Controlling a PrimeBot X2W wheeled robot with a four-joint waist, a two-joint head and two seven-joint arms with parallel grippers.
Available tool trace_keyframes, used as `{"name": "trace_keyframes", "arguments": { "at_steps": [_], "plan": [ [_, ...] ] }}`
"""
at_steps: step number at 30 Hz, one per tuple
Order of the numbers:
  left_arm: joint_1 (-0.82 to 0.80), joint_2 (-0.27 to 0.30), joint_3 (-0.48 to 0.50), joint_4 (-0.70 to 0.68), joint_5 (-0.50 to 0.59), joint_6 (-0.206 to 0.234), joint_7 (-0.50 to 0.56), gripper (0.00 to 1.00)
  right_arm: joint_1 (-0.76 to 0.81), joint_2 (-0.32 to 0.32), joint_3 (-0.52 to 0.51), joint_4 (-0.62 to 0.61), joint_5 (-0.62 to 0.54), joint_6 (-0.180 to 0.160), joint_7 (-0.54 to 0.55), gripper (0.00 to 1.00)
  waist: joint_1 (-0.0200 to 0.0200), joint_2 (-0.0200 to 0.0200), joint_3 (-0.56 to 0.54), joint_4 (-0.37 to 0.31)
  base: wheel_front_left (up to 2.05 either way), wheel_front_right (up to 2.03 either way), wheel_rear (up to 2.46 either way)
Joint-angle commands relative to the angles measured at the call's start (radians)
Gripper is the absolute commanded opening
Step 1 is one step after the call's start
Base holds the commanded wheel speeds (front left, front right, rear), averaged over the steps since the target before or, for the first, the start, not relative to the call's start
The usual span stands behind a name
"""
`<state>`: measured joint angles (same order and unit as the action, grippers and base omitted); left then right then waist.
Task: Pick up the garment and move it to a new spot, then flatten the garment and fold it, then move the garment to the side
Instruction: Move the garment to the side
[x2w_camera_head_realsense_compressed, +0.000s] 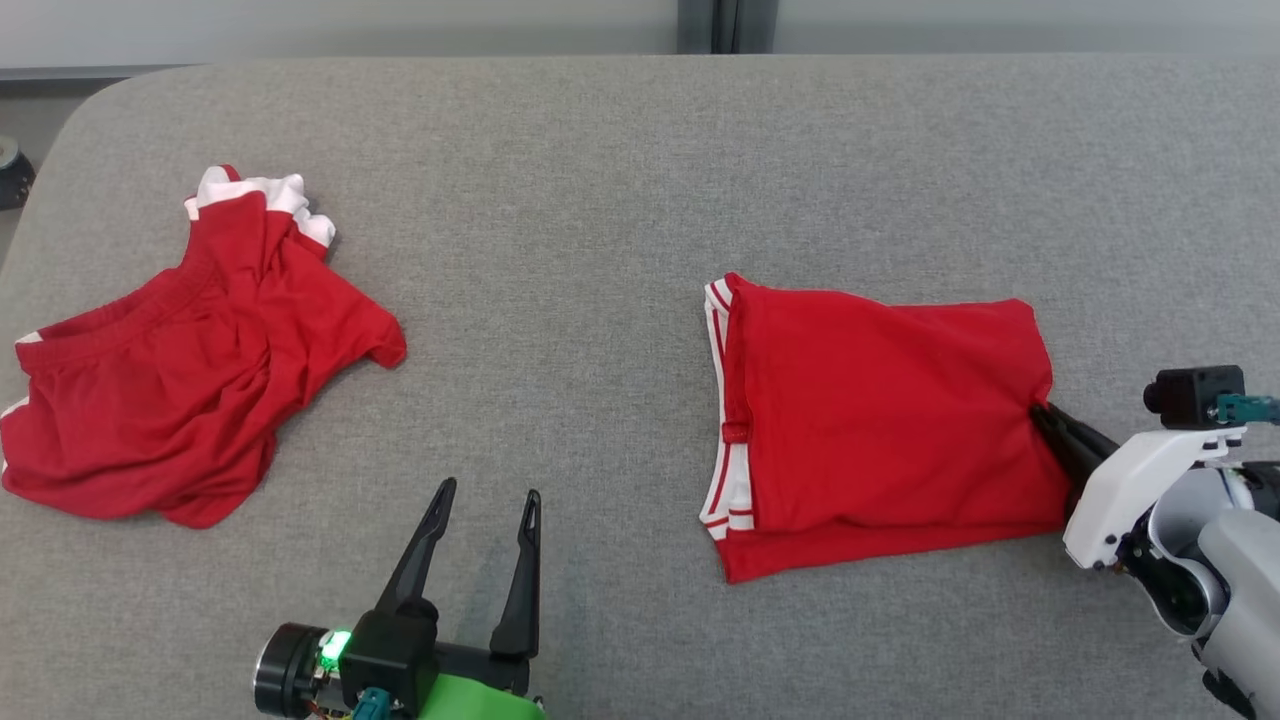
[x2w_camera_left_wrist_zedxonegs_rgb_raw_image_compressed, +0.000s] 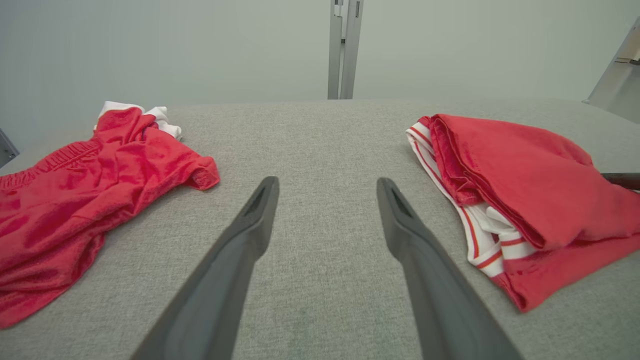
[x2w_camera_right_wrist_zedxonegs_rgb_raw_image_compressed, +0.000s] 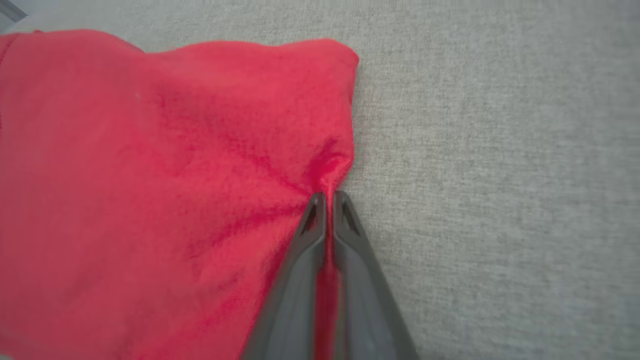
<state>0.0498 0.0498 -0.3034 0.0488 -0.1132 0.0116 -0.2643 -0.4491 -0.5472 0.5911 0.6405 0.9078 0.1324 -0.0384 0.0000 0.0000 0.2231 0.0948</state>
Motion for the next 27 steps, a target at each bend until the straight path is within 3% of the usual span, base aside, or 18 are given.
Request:
{"name": "trace_keyframes", "arguments": {
  "at_steps": [1, 10, 15, 27],
  "plan": [
    [-0.022, 0.002, 0.001, -0.006, 0.006, -0.003, 0.0, 1.0, -0.027, -0.024, 0.004, 0.008, 0.0, -0.003, -0.015, 0.0, 0.0, 0.0, 0.03, -0.028, 0.0, 0.0, 0.0],
    [-0.093, 0.002, -0.02, -0.078, 0.043, -0.02, 0.0, 1.0, -0.184, -0.133, 0.003, 0.039, -0.018, -0.003, -0.089, 0.0, 0.0, 0.0, 0.154, -0.123, 0.0, 0.0, 0.0],
    [-0.152, 0.022, -0.026, -0.163, 0.077, -0.039, 0.001, 1.0, -0.315, -0.198, -0.032, 0.079, -0.016, -0.003, -0.119, 0.0, 0.0, 0.0, 0.275, -0.173, 0.0, 0.0, 0.0],
    [-0.24, 0.066, -0.063, -0.28, 0.149, -0.06, 0.006, 1.0, -0.508, -0.374, -0.058, 0.143, -0.079, -0.003, -0.146, 0.0, 0.0, 0.0, 0.433, -0.237, 0.0, 0.0, 0.0]
  ]
}}
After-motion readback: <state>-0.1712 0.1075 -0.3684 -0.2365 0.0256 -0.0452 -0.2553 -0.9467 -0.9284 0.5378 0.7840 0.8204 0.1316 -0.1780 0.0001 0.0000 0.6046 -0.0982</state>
